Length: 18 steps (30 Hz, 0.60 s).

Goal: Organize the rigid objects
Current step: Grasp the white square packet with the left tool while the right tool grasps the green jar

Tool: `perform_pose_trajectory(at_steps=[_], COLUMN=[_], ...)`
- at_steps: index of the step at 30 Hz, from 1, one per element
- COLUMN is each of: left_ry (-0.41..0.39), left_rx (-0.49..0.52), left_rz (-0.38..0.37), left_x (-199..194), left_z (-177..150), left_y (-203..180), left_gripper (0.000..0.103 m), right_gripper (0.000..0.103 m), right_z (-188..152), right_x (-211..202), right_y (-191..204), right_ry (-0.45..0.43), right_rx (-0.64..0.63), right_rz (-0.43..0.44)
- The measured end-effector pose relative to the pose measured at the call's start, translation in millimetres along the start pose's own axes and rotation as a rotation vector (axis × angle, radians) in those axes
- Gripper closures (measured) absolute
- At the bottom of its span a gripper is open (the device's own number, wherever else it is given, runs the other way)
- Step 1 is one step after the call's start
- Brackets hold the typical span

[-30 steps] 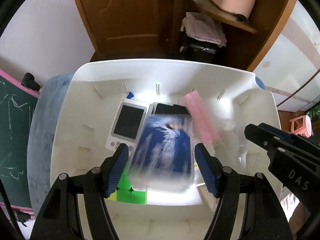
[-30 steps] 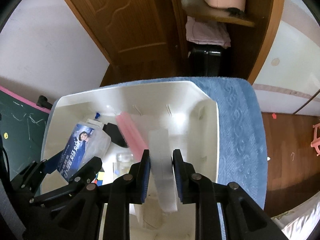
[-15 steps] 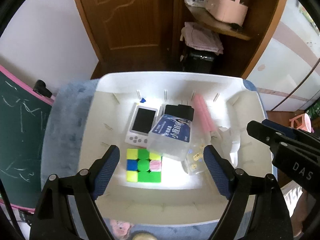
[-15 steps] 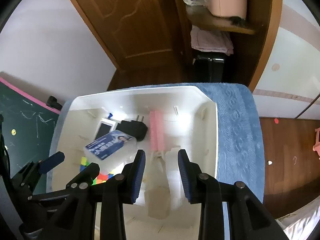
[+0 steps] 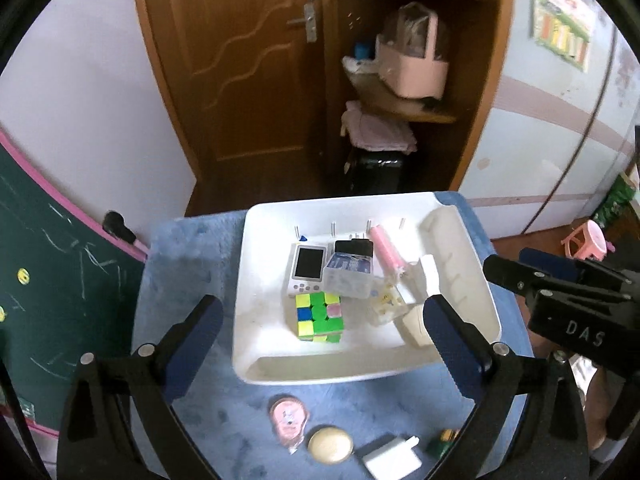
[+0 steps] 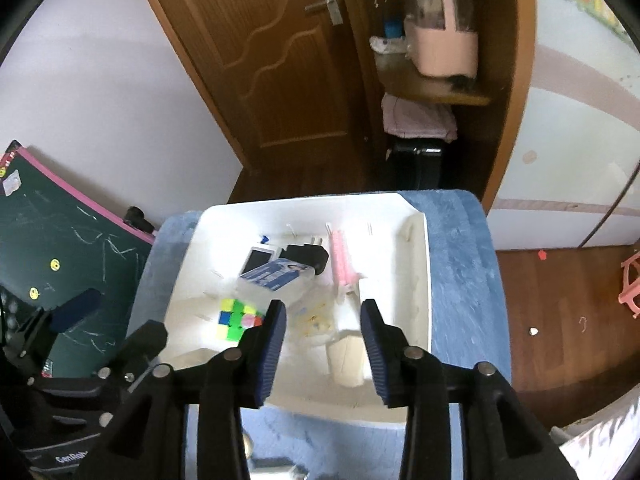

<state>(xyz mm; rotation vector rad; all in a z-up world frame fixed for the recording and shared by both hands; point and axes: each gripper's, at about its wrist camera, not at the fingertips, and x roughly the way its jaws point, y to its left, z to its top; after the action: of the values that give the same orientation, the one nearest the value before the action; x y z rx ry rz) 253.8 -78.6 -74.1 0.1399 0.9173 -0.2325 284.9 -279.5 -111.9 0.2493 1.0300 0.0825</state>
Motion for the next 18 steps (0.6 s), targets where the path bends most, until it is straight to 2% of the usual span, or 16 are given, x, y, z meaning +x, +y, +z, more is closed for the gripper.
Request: perform_pose_trajectory(at_steps=[2, 9, 13, 18], left_ry=[-0.014, -0.019, 0.015, 0.097], left_rx=[0.033, 0.164, 0.248, 0.378], left_rz=[-0.007, -0.07, -0.131, -0.214], left_x=[-13.0, -37.9, -37.1, -14.9], left_z=[-8.7, -50.9, -82.2, -124.0], left_y=[1.6, -2.3, -10.0, -27.6], left_gripper=[0.003, 0.001, 0.001, 0.001], right_gripper=[0.051, 0.05, 0.05, 0.05], right_z=[-8.4, -47.0, -72.5, -104.5], right_x=[-17.3, -60.8, -75.8, -77.0], right_y=[5.2, 17.0, 18.2, 14.3], right_ry=[-0.024, -0.06, -0.062, -0.04], right_rx=[0.011, 0.055, 0.095, 0.144], right_rz=[-0.006, -0.037, -0.048, -0.062])
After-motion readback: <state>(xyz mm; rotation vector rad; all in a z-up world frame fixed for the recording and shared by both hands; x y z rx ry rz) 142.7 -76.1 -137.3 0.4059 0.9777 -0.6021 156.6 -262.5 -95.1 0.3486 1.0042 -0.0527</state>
